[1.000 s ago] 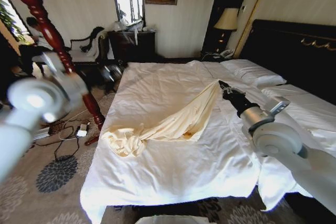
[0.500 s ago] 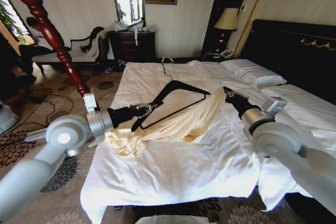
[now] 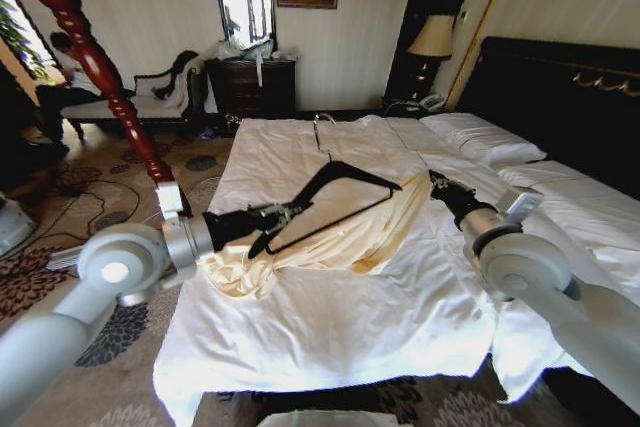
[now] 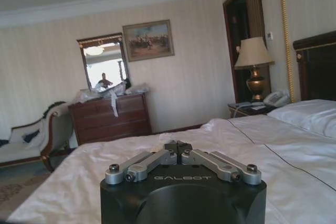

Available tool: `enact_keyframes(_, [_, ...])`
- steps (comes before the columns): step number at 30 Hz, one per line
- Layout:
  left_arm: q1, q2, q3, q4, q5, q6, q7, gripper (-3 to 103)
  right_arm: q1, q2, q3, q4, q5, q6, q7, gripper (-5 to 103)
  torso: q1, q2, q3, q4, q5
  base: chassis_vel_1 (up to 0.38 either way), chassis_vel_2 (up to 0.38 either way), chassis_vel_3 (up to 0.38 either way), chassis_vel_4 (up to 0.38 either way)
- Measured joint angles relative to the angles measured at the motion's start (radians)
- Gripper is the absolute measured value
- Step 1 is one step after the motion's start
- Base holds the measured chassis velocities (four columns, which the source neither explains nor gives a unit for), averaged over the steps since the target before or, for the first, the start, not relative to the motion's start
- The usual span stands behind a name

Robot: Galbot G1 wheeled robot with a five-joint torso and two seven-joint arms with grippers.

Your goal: Pick up the clothes from the bed and hang them on the clothes hanger.

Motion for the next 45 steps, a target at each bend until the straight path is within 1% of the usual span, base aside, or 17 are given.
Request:
enact_keyframes(6, [0.012, -0.015, 0.028, 0.006, 0.044, 0.002, -0.003, 16, 0.011, -0.005, 0.007, 0.02, 0.005, 0.017, -0.02, 0, 0.0, 0.0, 0.0, 0.0001, 0.0, 0.0, 0.0, 0.0, 0.0])
enact_keyframes(7, [0.012, -0.015, 0.028, 0.006, 0.044, 0.002, -0.003, 16, 0.011, -0.005, 0.007, 0.02, 0.005, 0.017, -0.02, 0, 0.0, 0.0, 0.0, 0.0001, 0.0, 0.0, 0.0, 0.0, 0.0])
enact_keyframes(10, [0.012, -0.028, 0.023, 0.028, 0.056, 0.002, -0.003, 16, 0.006, -0.008, 0.015, 0.038, 0.005, 0.042, -0.052, 0, 0.0, 0.0, 0.0, -0.0001, 0.0001, 0.0, 0.0, 0.0, 0.0])
enact_keyframes(11, [0.012, -0.028, 0.023, 0.028, 0.056, 0.002, -0.003, 16, 0.006, -0.008, 0.015, 0.038, 0.005, 0.042, -0.052, 0, 0.0, 0.0, 0.0, -0.0001, 0.0001, 0.0, 0.0, 0.0, 0.0])
enact_keyframes(12, [0.012, -0.033, 0.019, 0.039, 0.063, 0.002, -0.002, 16, 0.006, -0.011, 0.017, 0.045, 0.002, 0.054, -0.071, 0, 0.0, 0.0, 0.0, 0.0, 0.0, 0.0, 0.0, 0.0, 0.0])
enact_keyframes(14, [0.009, -0.037, 0.013, 0.057, 0.072, 0.002, 0.001, 16, 0.008, -0.015, 0.017, 0.051, -0.003, 0.059, -0.084, 0, 0.0, 0.0, 0.0, 0.0, 0.0, 0.0, 0.0, 0.0, 0.0])
enact_keyframes(20, [0.005, -0.038, -0.001, 0.09, 0.081, 0.002, 0.01, 16, 0.015, -0.025, 0.02, 0.052, -0.008, 0.062, -0.09, 0, 0.0, 0.0, 0.0, 0.0, 0.0, 0.0, 0.0, 0.0, 0.0])
enact_keyframes(23, [-0.001, -0.049, 0.0, 0.122, 0.093, 0.001, 0.012, 16, 0.021, -0.027, 0.021, 0.054, -0.006, 0.075, -0.104, 0, 0.0, 0.0, 0.0, 0.0, 0.0, 0.0, 0.0, 0.0, 0.0])
enact_keyframes(25, [-0.004, -0.073, 0.01, 0.143, 0.113, 0.0, 0.015, 16, 0.023, -0.027, 0.02, 0.058, -0.005, 0.096, -0.131, 0, 0.0, 0.0, 0.0, 0.0001, 0.0, 0.0, 0.0, 0.0, 0.0])
enact_keyframes(26, [-0.004, -0.073, 0.01, 0.143, 0.113, 0.0, 0.015, 16, 0.023, -0.027, 0.02, 0.058, -0.005, 0.096, -0.131, 0, 0.0, 0.0, 0.0, 0.0001, 0.0, 0.0, 0.0, 0.0, 0.0])
enact_keyframes(30, [-0.008, -0.142, 0.042, 0.16, 0.149, 0.001, 0.014, 16, 0.027, -0.027, 0.006, 0.06, -0.007, 0.144, -0.19, 0, 0.0, 0.0, 0.0, 0.0, 0.0, 0.0, 0.0, 0.0, 0.0])
enact_keyframes(37, [-0.006, -0.187, 0.104, 0.168, 0.18, 0.008, 0.015, 16, 0.025, -0.023, -0.016, 0.051, -0.014, 0.187, -0.239, 0, 0.0, 0.0, 0.0, 0.0, 0.0002, 0.0, 0.0, 0.0, 0.0])
enact_keyframes(40, [-0.004, -0.218, 0.141, 0.187, 0.213, 0.009, 0.021, 16, 0.026, -0.024, -0.021, 0.043, -0.015, 0.215, -0.271, 0, 0.0, 0.0, 0.0, 0.0001, 0.0003, 0.0, 0.0, 0.0, 0.0])
enact_keyframes(42, [-0.011, -0.258, 0.175, 0.218, 0.254, 0.008, 0.029, 16, 0.032, -0.031, -0.022, 0.042, -0.006, 0.238, -0.296, 0, 0.0, 0.0, 0.0, 0.0001, 0.0002, 0.0, 0.0, 0.0, 0.0])
enact_keyframes(43, [-0.011, -0.258, 0.175, 0.218, 0.254, 0.008, 0.029, 16, 0.032, -0.031, -0.022, 0.042, -0.006, 0.238, -0.296, 0, 0.0, 0.0, 0.0, 0.0001, 0.0002, 0.0, 0.0, 0.0, 0.0])
enact_keyframes(45, [-0.021, -0.292, 0.201, 0.25, 0.291, 0.005, 0.037, 16, 0.035, -0.038, -0.022, 0.042, -0.001, 0.256, -0.316, 0, 0.0, 0.0, 0.0, 0.0, 0.0002, 0.0, 0.0, 0.0, 0.0])
